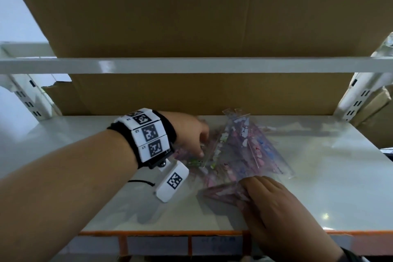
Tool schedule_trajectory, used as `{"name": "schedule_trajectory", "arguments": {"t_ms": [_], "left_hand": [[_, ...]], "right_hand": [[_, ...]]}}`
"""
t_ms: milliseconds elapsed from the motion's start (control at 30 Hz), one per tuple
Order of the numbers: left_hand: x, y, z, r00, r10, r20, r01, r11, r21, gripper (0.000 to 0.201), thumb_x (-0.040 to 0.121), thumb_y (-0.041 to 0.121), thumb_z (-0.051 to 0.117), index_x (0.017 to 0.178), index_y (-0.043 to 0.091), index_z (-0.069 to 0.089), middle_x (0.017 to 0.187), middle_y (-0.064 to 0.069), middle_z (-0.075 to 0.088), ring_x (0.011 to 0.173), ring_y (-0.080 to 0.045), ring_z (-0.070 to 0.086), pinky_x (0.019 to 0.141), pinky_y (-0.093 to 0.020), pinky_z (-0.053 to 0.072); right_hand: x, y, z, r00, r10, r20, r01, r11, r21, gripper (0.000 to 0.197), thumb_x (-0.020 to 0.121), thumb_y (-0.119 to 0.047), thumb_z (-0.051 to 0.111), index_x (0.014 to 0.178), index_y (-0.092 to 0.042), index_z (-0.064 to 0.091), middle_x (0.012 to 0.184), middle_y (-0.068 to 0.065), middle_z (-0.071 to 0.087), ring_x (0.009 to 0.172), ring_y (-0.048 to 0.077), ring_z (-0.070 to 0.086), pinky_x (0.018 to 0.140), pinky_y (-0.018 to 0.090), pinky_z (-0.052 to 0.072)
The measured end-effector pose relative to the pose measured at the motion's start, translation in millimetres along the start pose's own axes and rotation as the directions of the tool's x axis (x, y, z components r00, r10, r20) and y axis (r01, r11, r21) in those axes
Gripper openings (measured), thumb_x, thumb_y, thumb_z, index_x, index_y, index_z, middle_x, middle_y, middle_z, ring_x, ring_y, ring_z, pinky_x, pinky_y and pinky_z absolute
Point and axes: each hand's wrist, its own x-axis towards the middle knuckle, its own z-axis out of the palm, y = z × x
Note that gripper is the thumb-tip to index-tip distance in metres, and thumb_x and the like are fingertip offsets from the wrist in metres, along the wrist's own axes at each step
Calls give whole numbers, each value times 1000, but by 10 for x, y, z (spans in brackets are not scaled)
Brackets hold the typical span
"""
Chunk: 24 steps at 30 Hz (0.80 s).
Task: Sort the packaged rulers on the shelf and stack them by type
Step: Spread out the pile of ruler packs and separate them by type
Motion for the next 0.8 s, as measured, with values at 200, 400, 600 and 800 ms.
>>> {"name": "schedule_trajectory", "arguments": {"t_ms": [200,400,600,800], "left_hand": [[-154,-200,119,998,-4,-68,-2,996,-87,44,87,35,68,128,29,53,130,3,51,105,-17,56,90,-37,51],[-208,-307,132,995,-37,-92,22,988,-151,49,83,7,58,121,38,52,119,8,46,92,-16,56,74,-37,56],[-170,-272,93,976,-75,-204,50,990,-128,54,88,3,56,132,31,39,74,5,48,59,-13,48,44,-25,33],[-78,-44,-28,972,-30,-235,12,997,-80,33,93,45,56,115,22,57,110,0,57,88,-17,56,67,-30,45]], "right_hand": [[21,22,40,999,-28,-15,28,999,-22,29,66,-25,74,93,-21,63,80,-7,65,69,18,64,57,22,51],[23,41,60,999,-34,-1,34,999,-13,40,59,-19,87,93,-21,64,81,-7,66,68,18,65,58,21,52],[16,45,61,999,-43,-14,43,999,5,33,64,-21,82,92,-21,65,80,-6,65,69,18,64,60,23,50],[18,38,58,999,-35,-14,35,999,3,27,68,-26,75,93,-21,65,81,-6,66,71,18,65,61,25,52]]}}
